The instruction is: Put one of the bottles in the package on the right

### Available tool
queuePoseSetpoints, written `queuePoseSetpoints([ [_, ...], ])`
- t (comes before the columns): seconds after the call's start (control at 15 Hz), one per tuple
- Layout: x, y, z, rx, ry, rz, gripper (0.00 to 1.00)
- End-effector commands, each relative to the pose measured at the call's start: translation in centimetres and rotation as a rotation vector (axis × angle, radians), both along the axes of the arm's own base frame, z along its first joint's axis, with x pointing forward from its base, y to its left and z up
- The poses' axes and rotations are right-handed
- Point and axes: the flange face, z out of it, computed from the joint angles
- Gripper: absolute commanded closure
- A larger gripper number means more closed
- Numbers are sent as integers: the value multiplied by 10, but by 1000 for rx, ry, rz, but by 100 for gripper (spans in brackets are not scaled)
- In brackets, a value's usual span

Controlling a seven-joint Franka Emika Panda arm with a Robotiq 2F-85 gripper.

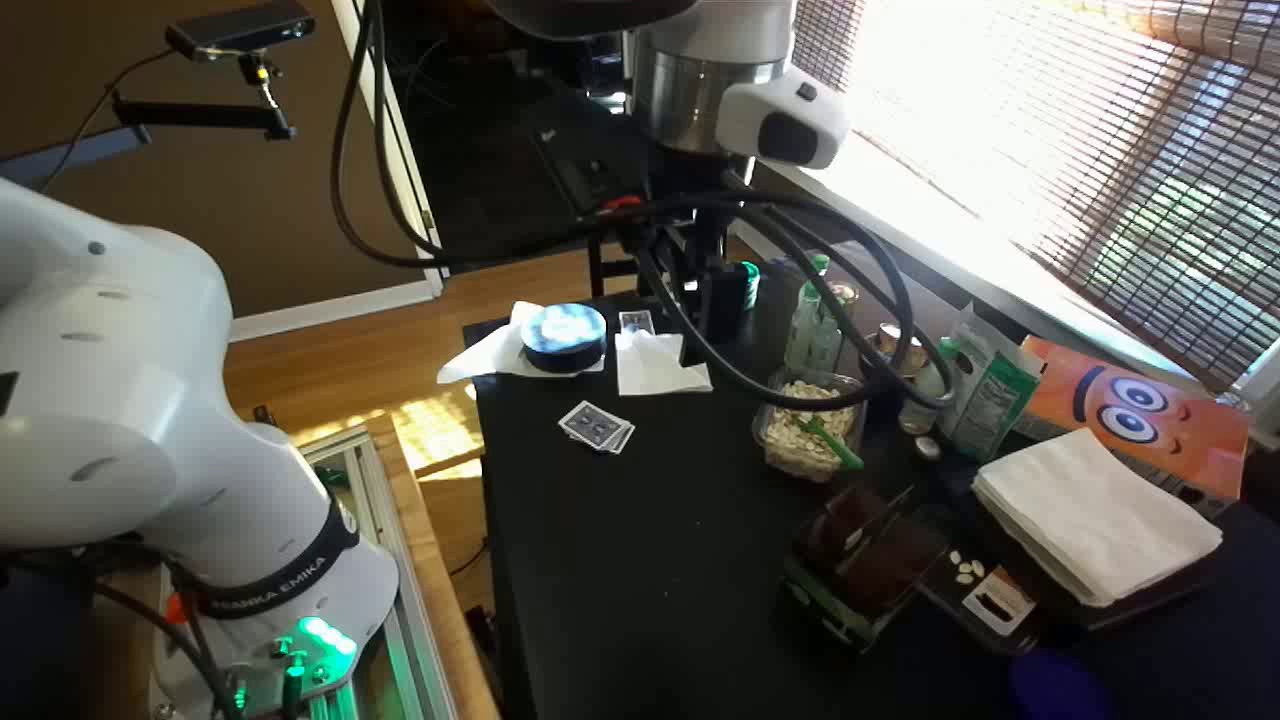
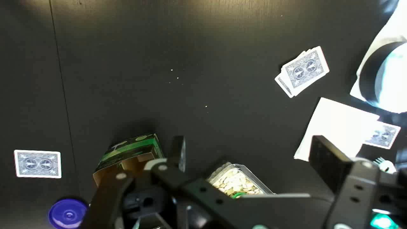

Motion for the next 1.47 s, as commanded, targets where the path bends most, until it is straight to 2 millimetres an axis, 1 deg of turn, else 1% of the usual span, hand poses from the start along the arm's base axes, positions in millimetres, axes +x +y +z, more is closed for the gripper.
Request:
queuePoseSetpoints([
  [0.0,0,0,0,0,1,0,0],
  [0.6,0,0,0,0,1,0,0],
  [0.8,44,15,2,-13,-66,39,0],
  [0.93,78,31,-4,-26,-96,68,0],
  [1.2,151,70,-23,-44,-141,133,0],
  [1.4,207,93,-42,-68,-171,180,0],
])
